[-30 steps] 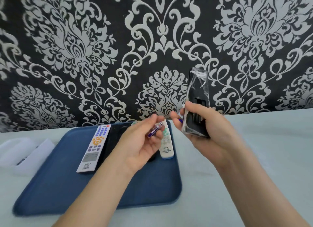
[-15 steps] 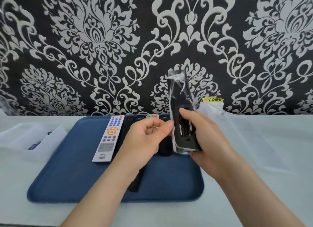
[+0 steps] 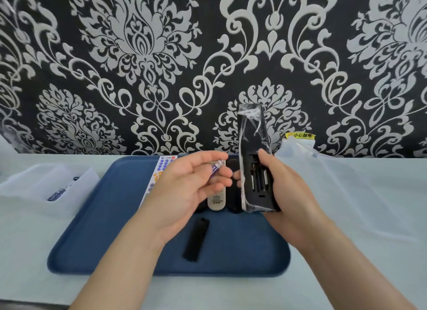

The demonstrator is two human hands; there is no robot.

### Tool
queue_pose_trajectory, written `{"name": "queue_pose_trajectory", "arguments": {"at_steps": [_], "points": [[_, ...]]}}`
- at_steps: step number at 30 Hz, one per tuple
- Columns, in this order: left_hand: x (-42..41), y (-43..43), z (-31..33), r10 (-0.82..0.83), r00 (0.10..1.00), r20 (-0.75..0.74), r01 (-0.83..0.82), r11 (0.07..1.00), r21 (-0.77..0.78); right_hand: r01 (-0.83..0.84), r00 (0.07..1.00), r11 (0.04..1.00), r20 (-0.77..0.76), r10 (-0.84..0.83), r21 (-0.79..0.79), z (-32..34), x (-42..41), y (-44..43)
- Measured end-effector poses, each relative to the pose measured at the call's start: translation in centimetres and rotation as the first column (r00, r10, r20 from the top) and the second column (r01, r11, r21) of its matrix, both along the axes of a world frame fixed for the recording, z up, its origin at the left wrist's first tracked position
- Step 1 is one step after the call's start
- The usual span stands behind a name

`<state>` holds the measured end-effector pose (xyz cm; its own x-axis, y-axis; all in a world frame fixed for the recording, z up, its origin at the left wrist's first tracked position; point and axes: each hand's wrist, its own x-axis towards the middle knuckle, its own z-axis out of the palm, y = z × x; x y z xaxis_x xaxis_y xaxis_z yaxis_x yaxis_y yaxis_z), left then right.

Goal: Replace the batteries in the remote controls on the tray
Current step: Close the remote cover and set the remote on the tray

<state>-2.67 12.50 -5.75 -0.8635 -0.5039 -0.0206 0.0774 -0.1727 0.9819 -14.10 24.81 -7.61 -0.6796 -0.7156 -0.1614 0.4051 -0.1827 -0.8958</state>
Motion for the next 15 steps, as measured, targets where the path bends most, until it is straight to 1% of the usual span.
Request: {"name": "queue_pose_trajectory", "arguments": {"at_steps": [3, 7, 10, 15], "points": [[0.0, 0.2, 0.2, 0.097, 0.995, -0.027, -0.100, 0.982, -0.160, -0.005, 0.999, 1.000, -0.044, 0.005, -0.003, -0.6, 0.1, -0.2], [0.0, 1.1, 0.7, 0.151, 0.979, -0.134, -0.174, 0.967, -0.188, 0.049, 0.992, 0.997, -0.121, -0.041, 0.060, -0.8, 0.6, -1.0], [-0.2, 2.3, 1.1, 0.181, 0.961, -0.208, -0.225, 0.952, -0.209, 0.042, 0.980, 0.997, -0.197, -0.028, 0.069, -0.9, 0.8, -0.9], [-0.1, 3.3, 1.2, 0.130, 0.962, -0.239, -0.205, 0.924, -0.322, 0.045, 0.960, 0.997, -0.280, -0.025, 0.068, -0.8, 1.4, -0.8]]}}
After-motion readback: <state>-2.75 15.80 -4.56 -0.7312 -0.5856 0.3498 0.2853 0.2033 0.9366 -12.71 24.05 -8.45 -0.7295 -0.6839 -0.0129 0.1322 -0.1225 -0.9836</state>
